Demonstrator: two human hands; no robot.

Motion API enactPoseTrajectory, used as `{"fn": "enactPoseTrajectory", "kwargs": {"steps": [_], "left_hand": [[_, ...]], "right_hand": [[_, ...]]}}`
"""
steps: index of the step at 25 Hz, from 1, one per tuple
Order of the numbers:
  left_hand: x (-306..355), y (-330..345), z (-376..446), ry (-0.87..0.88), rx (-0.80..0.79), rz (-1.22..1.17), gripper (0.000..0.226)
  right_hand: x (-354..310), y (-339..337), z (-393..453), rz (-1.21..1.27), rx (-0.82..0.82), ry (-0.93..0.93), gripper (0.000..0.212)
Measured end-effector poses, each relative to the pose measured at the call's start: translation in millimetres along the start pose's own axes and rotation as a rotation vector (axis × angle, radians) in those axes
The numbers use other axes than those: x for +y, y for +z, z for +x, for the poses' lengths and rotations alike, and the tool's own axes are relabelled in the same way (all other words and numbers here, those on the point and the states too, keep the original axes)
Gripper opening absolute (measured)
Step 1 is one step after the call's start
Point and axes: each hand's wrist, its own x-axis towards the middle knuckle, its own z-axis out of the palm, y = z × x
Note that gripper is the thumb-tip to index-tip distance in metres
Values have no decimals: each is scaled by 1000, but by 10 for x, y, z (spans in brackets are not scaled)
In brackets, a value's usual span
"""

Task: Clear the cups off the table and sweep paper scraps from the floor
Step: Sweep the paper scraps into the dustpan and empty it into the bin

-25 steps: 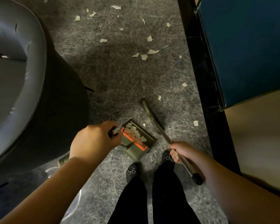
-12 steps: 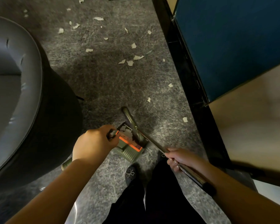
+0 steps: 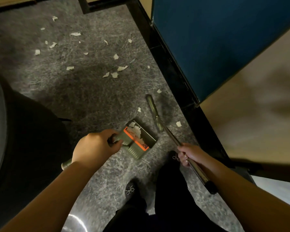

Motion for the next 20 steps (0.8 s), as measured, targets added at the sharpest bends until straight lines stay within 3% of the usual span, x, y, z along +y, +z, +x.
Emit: {"fn": "enactPoseTrajectory", "kwargs": {"steps": [5, 12, 20], "left_hand": [[508, 264, 613, 58, -55, -10, 25], [1265, 720, 1371, 112, -229, 71, 26], [1650, 855, 2127, 98, -295, 126, 30]], "right_hand": [[-490, -783, -164, 132, 27, 53, 46], [-1020, -1728, -135, 206, 108, 14, 33], [-1468, -2076, 422, 87, 133, 124, 39]]}}
